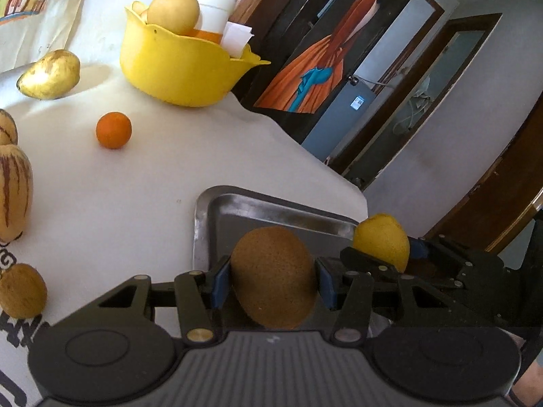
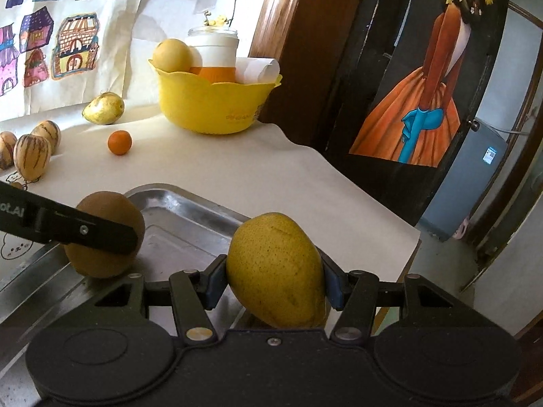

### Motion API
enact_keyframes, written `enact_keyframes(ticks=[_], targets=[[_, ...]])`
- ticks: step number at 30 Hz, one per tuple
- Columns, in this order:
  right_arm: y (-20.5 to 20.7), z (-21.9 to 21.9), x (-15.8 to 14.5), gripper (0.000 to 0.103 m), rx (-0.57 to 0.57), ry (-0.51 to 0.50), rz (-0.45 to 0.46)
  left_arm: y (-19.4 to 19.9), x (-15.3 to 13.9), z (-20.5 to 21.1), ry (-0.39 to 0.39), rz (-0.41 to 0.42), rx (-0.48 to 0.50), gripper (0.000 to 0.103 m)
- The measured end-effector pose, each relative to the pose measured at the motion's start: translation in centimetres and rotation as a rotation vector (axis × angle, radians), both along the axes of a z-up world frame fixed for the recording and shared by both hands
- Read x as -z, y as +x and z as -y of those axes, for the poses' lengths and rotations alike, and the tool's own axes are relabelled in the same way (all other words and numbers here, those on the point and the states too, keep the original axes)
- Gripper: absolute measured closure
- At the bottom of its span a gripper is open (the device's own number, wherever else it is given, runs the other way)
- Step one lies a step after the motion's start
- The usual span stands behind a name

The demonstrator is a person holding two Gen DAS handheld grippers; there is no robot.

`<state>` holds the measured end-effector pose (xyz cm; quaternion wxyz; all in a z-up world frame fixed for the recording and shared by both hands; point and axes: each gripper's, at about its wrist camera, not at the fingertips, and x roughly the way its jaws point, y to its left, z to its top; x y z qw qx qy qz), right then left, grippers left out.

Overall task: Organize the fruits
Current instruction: 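Carry the kiwi with the left gripper while the right gripper carries the pear to the metal tray, then open both grippers to release the kiwi and pear onto the tray, then lift both grippers away from the tray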

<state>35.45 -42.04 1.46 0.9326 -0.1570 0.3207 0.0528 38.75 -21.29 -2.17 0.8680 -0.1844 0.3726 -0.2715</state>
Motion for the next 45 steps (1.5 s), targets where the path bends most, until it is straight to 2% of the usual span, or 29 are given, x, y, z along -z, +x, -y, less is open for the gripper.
enact_keyframes(ticks=[8,16,20,23,26,28,32,36,40,45], targets=[[-0.2,-0.3,0.3,0.044,-0.021,-0.024,0.003,0.1,-0.2,-0.1,0.007,-0.027,0.001,0.047],[-1.6,-0.9,0.6,0.041,-0.047,-0.057,0.035,0.8,-0.5,-0.8,-0.045,-0.098,-0.030,0.045],[-2.4,-1.0,0.2,0.041,-0.039,-0.055,0.050,0.3,-0.9,-1.3,-0.046,-0.099,-0.036,0.045],[-3.1,-0.9,-0.1,0.036,-0.031,-0.050,0.058,-0.5,-1.6,-2.1,-0.065,-0.099,-0.051,0.044],[-4.2,-0.9,-0.6,0.030,-0.010,-0.027,0.078,-1.6,-2.8,-2.6,-0.058,-0.062,-0.054,0.038],[-5.0,-0.7,-1.0,0.020,0.023,-0.004,0.093,-2.6,-3.6,-2.9,-0.049,-0.032,-0.054,0.027],[-6.9,-0.8,-1.6,0.016,0.090,0.053,0.111,-5.2,-5.4,-3.9,-0.012,0.044,-0.064,0.016],[-9.6,-1.5,-2.3,0.006,0.126,0.105,0.133,-8.2,-6.8,-4.8,0.032,0.118,-0.077,0.005],[-12.5,-2.6,-3.4,0.001,0.127,0.138,0.150,-11.6,-7.9,-5.6,0.095,0.202,-0.101,0.001],[-16.4,-3.8,-5.0,0.001,0.125,0.163,0.151,-15.9,-8.6,-7.2,0.142,0.287,-0.156,0.001]])
